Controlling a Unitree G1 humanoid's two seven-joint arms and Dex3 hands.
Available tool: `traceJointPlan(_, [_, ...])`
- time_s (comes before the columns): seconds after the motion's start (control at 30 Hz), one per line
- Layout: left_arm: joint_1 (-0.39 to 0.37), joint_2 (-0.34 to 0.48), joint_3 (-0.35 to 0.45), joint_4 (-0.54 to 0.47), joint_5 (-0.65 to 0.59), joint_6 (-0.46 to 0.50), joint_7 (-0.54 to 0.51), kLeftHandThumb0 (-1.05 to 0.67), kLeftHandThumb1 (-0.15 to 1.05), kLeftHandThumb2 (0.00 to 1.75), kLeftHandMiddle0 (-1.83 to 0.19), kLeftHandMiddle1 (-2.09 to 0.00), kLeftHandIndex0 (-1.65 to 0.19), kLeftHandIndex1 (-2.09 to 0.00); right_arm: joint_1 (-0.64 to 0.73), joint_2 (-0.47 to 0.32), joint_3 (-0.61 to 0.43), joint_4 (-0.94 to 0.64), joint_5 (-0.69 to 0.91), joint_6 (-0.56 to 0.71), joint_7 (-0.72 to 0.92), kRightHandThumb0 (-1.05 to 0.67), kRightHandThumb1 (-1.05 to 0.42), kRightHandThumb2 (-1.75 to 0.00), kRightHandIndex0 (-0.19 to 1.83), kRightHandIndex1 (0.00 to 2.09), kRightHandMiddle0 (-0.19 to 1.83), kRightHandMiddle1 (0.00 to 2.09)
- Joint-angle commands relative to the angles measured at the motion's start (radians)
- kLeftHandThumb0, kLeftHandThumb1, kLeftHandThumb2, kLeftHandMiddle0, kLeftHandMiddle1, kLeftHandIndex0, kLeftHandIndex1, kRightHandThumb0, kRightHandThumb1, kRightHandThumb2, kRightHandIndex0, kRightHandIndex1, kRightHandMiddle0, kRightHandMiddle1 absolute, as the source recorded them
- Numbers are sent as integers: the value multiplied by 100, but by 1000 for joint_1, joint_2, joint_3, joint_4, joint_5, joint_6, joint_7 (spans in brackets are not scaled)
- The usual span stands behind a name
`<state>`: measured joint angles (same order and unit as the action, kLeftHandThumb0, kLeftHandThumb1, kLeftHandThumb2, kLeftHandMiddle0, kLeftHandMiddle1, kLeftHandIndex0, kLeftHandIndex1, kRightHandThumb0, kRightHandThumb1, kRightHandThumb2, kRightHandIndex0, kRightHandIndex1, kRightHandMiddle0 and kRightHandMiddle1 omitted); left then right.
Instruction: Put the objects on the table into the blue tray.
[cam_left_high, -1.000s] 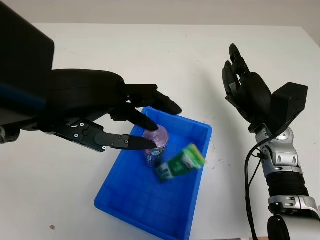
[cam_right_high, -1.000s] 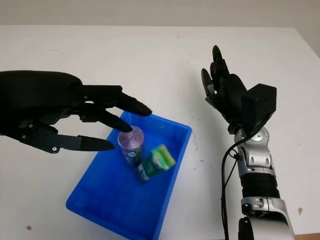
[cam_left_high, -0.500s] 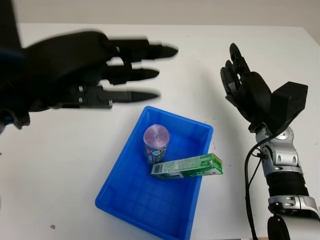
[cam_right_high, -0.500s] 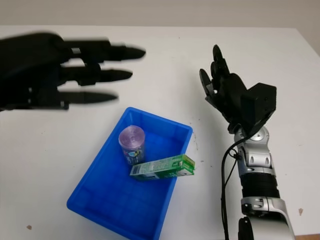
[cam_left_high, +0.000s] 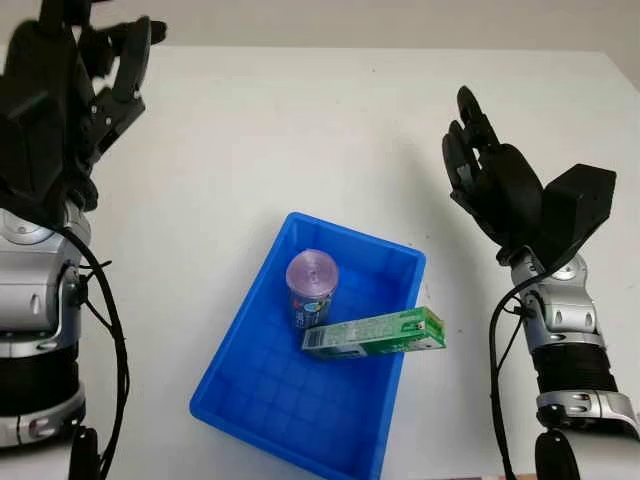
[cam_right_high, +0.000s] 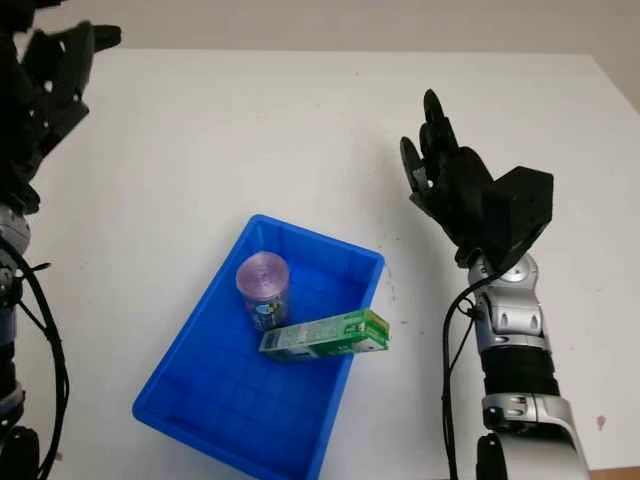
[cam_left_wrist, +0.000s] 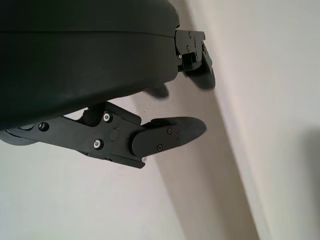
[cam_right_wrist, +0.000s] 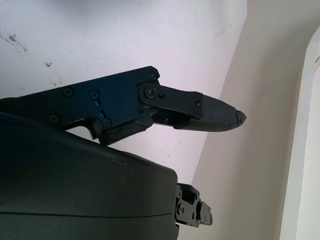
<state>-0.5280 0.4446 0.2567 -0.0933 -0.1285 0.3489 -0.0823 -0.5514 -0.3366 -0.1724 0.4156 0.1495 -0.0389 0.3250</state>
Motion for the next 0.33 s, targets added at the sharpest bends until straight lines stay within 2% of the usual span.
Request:
traceJointPlan(0.0, [29,-27,7,31,-17,-29,-14,-66,105,71,19,0,19,-1,-10,8,0,-8,9,-11,2,-65,-105,-61,-19,0,-19,1])
traceJointPlan(0.3, [66,-73,4,177,-34,-87,-45,-68,105,79,19,0,19,0,-22,12,1,-18,12,14,-9,-64,-105,-61,-19,1,-18,3])
